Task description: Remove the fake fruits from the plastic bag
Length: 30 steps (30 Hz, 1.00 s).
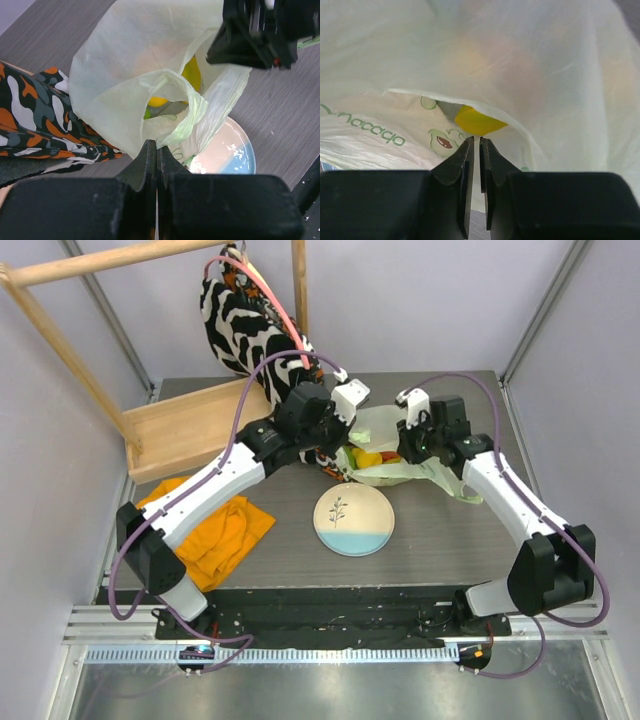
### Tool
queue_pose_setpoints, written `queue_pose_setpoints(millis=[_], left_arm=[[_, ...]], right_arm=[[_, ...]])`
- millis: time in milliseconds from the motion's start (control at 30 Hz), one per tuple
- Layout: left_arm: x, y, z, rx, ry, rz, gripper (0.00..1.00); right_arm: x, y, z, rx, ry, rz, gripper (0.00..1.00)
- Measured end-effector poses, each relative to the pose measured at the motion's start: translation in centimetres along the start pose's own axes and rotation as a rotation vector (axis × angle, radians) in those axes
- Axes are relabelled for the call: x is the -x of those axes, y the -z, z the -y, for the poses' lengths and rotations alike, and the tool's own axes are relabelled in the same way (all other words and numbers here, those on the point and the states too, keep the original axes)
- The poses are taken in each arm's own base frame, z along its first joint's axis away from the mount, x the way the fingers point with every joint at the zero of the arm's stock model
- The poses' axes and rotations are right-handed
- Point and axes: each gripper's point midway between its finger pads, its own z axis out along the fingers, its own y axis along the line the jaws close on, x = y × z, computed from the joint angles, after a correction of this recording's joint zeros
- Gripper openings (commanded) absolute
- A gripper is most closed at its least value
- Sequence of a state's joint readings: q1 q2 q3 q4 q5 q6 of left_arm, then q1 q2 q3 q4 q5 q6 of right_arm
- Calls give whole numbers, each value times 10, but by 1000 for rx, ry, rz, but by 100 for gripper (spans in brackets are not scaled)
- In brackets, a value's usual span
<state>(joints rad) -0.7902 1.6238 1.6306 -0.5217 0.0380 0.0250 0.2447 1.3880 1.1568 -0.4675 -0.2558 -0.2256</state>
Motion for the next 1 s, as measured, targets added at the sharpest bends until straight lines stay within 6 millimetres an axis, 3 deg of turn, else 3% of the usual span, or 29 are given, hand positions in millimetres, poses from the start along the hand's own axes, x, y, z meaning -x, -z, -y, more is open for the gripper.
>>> queue_pose_setpoints(millis=[100,167,267,333,400,467,567,700,800,967,1000], left_arm=[[-2,0,-7,17,33,-3,0],[-1,1,-12,29,56,-1,0],[-1,2,-18,43,76,2,0],[0,4,-20,49,91,6,0],[0,5,-20,49,94,9,0],[-3,7,-19,48,99,7,0],[-11,9,-16,39,112,-7,0],[-15,9,-13,27,126,-14,0],[-14,9,-12,21,130,-12,0],[-14,9,-11,18,139,-10,0],[-14,9,-11,16,141,-10,0]], right_arm=[[-24,-15,-18,10,15,-54,18],[-46,-19,-48,54,47,-101,18],[-84,-14,-93,146,78,-172,18],[-102,-7,-105,168,69,-200,17],[-110,-1,-99,142,43,-219,16],[-107,1,-87,104,7,-211,16],[-88,4,-63,38,-55,-174,17],[-49,2,-35,-27,-109,-81,24],[-43,-8,-34,-22,-125,-76,29],[-55,-33,-41,11,-209,-147,34],[-57,-39,-42,17,-229,-163,39]])
